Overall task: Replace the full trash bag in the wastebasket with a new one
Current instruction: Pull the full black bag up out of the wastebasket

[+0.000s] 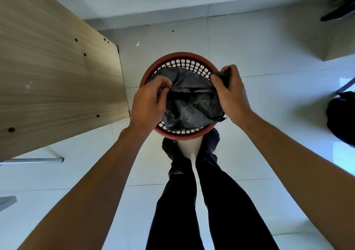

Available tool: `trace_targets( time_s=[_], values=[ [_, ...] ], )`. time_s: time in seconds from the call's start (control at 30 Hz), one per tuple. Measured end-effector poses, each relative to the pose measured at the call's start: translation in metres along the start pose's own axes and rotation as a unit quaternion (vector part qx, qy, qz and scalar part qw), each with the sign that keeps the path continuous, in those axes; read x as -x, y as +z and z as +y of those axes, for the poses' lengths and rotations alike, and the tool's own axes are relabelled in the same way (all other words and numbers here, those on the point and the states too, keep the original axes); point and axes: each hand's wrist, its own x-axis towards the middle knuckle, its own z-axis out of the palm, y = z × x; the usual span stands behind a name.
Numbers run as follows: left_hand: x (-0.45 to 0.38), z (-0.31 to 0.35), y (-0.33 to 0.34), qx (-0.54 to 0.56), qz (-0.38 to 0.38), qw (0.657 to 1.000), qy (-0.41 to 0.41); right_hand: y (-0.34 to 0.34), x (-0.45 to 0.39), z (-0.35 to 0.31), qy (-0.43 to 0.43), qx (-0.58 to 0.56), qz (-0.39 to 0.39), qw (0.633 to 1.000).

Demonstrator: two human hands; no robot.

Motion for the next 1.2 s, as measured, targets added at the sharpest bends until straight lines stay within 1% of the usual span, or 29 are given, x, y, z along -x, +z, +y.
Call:
trace_targets(
  time_s=[0.07, 0.1, 0.17, 0.27, 0.33, 0.37, 0.4, 0.47, 0.53, 0.63, 0.7, 0.77, 0.83, 0.9, 1.0, 1.07, 1.13, 1.17, 1.2],
  values=[
    [0.003, 0.001, -0.004, -0.011, 0.022, 1.000, 0.006, 0.003, -0.003, -0.003, 0.013, 0.012, 0.025, 1.000],
    [0.004, 0.003, -0.004, -0.032, 0.012, 0.999, 0.007, 0.005, -0.003, -0.004, 0.017, 0.016, 0.032, 0.999],
    [0.008, 0.010, 0.000, -0.091, -0.048, 0.995, 0.012, 0.008, -0.003, -0.008, 0.022, 0.018, 0.014, 1.000],
    [0.005, 0.020, 0.022, -0.166, -0.154, 0.974, 0.004, 0.012, 0.005, -0.009, 0.013, 0.004, -0.029, 0.999],
    [0.003, 0.025, 0.040, -0.192, -0.191, 0.963, -0.005, 0.011, 0.013, -0.006, 0.002, 0.001, -0.025, 1.000],
    [0.001, 0.025, 0.047, -0.198, -0.191, 0.961, -0.012, 0.010, 0.017, -0.003, -0.006, 0.004, -0.020, 1.000],
    [-0.001, 0.026, 0.052, -0.206, -0.173, 0.963, -0.012, 0.007, 0.019, 0.000, -0.013, -0.002, -0.016, 1.000],
    [-0.002, 0.025, 0.056, -0.198, -0.119, 0.973, -0.004, 0.000, 0.025, 0.010, -0.019, -0.029, -0.026, 0.999],
    [-0.002, 0.024, 0.053, -0.125, -0.087, 0.988, -0.009, -0.006, 0.031, 0.022, -0.031, 0.002, -0.040, 0.999],
    [-0.001, 0.023, 0.042, -0.016, -0.087, 0.996, 0.013, -0.005, 0.040, 0.037, -0.075, 0.088, -0.070, 0.991],
    [0.001, 0.026, 0.036, 0.010, -0.101, 0.994, 0.047, 0.000, 0.039, 0.039, -0.108, 0.061, -0.071, 0.990],
    [0.005, 0.028, 0.033, 0.001, -0.096, 0.993, 0.073, 0.007, 0.037, 0.030, -0.064, -0.020, -0.037, 0.997],
    [0.008, 0.025, 0.033, -0.047, -0.070, 0.994, 0.073, 0.012, 0.031, 0.022, -0.020, -0.062, 0.018, 0.998],
    [0.011, 0.017, 0.033, -0.096, -0.055, 0.993, 0.036, 0.017, 0.024, 0.021, -0.020, -0.078, 0.047, 0.996],
    [0.018, 0.000, 0.031, -0.102, -0.062, 0.993, -0.027, 0.018, 0.011, 0.020, 0.012, -0.179, 0.066, 0.982],
    [0.027, -0.018, 0.031, -0.098, -0.072, 0.989, -0.081, 0.013, 0.003, 0.014, 0.048, -0.270, 0.071, 0.959],
    [0.037, -0.034, 0.030, -0.097, -0.088, 0.979, -0.158, 0.009, -0.001, 0.010, 0.090, -0.348, 0.060, 0.931],
    [0.041, -0.042, 0.032, -0.104, -0.095, 0.970, -0.199, 0.008, -0.004, 0.011, 0.105, -0.346, 0.067, 0.930],
    [0.044, -0.050, 0.034, -0.111, -0.103, 0.960, -0.237, 0.006, -0.004, 0.013, 0.110, -0.324, 0.075, 0.937]
  ],
)
